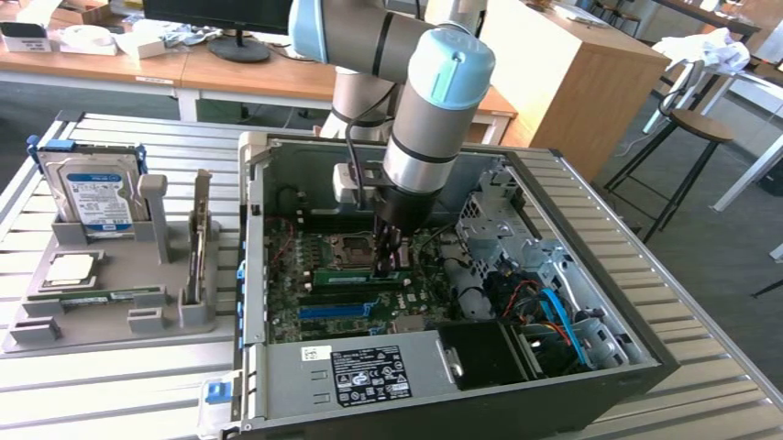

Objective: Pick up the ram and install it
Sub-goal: 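Pick up the ram and move it above insertion slot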

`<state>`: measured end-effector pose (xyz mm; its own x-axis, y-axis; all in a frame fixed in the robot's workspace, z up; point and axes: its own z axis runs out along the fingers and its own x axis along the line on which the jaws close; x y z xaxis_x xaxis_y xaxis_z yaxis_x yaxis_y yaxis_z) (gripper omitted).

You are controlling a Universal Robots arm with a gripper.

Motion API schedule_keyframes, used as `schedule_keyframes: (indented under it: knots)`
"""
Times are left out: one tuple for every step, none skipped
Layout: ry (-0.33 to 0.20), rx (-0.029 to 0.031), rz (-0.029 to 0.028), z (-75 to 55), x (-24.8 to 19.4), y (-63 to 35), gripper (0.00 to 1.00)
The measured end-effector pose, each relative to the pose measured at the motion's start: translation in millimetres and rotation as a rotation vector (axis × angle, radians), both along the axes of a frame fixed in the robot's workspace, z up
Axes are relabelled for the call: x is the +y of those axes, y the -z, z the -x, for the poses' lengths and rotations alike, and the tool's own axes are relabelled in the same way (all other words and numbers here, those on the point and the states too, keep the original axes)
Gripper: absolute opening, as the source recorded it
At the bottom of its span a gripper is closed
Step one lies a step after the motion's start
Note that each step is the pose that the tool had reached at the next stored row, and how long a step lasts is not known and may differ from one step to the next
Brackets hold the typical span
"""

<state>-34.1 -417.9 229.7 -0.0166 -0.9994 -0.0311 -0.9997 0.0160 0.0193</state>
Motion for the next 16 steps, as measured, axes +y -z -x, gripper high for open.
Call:
schedule_keyframes:
  knots:
    - [-0.001,0.0,0.0,0.0,0.0,0.0,0.11]
    - [-0.002,0.0,0.0,0.0,0.0,0.0,0.11]
    - [-0.003,0.0,0.0,0.0,0.0,0.0,0.11]
    - [-0.004,0.0,-0.0001,0.0,0.0,0.0,0.11]
    - [-0.006,0.0,0.0,-0.1,0.0,0.1,0.11]
    - [-0.007,0.0,0.0,-0.1,0.0,0.1,0.11]
    - [-0.008,0.0,0.0,-0.2,0.0,0.1,0.11]
    - [-0.01,0.0,0.0,-0.2,0.0,0.1,0.11]
    - [-0.011,0.0,0.0,-0.2,0.0,0.1,0.11]
    - [-0.012,0.0,0.0,-0.2,0.0,0.1,0.11]
    - [-0.012,0.0,-0.0001,-0.2,0.0,0.1,0.11]
    - [-0.012,0.0,0.0,-0.2,0.0,0.1,0.11]
    - [-0.012,0.0,-0.0001,-0.2,0.0,0.2,0.11]
    - [-0.012,0.0,0.0,-0.2,0.0,0.3,0.11]
    - [-0.012,0.0,0.0,-0.2,0.0,0.3,0.11]
    - [-0.012,-0.0001,-0.0002,-0.2,0.0,0.7,0.11]
